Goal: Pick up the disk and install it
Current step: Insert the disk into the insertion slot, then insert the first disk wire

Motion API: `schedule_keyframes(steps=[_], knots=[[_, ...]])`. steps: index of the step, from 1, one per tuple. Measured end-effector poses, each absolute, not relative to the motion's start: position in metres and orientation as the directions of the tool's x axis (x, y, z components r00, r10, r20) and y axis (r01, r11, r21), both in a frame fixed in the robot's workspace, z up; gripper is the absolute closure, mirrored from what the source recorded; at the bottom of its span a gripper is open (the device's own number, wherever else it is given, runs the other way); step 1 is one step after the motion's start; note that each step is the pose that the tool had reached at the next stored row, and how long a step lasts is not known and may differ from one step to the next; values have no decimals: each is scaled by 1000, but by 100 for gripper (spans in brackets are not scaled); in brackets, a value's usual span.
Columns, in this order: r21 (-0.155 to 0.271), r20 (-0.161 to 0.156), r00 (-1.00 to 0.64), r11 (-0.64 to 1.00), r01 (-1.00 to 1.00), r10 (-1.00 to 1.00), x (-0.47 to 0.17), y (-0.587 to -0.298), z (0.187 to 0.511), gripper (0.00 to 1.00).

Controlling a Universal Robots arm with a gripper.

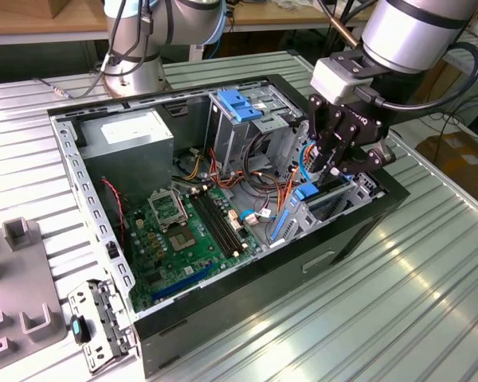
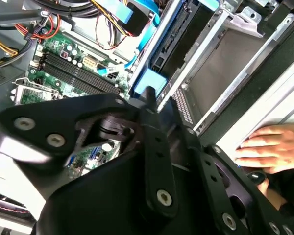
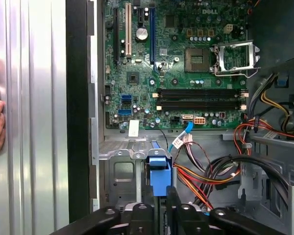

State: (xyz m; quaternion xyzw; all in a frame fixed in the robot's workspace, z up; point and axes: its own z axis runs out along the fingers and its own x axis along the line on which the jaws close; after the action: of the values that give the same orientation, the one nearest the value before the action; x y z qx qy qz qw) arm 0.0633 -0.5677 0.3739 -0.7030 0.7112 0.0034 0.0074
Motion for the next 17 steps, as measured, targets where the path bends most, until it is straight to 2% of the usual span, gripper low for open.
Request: schedule_keyframes(steps=[1,2,17], knots=[[-6,-15,-12,12,-1000,-1000,63,-568,374,76],[-6,-15,-12,12,-1000,-1000,63,-568,373,88],[-6,-15,-12,12,-1000,-1000,63,-568,372,89]])
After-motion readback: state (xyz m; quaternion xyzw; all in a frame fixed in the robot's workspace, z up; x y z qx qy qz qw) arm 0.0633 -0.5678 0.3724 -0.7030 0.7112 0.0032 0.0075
